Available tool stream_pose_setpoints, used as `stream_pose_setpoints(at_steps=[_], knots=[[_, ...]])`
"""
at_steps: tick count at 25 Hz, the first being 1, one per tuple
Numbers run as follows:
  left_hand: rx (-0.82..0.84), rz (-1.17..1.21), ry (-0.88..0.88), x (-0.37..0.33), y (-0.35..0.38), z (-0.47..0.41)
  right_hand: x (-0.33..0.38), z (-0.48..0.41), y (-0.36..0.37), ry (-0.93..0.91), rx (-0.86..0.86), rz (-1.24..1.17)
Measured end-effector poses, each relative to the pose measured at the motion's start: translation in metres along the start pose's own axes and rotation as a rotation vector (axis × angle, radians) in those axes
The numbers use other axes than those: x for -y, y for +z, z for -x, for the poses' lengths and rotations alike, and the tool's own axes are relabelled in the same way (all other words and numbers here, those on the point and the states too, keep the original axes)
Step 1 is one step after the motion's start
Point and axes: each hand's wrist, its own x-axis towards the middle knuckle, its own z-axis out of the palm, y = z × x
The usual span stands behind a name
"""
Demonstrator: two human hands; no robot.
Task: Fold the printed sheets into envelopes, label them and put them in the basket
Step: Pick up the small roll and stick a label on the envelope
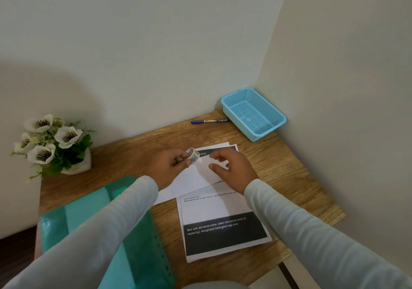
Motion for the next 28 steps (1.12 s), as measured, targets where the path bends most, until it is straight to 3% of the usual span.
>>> stream_pose_setpoints(at_steps=[4, 13, 28], knots=[[0.047, 0.003, 0.03, -0.014, 0.005, 0.009, 0.018, -0.001, 0.003, -0.038, -0.036, -0.167], [0.108, -0.12, 0.078, -0.023, 0.006, 0.019, 0.023, 0.003, 0.005, -0.028, -0.099, -0.17], [0.029, -0.053, 0.089, -0.023, 0.007, 0.019, 0.029, -0.003, 0.008, -0.006, -0.117, -0.243]])
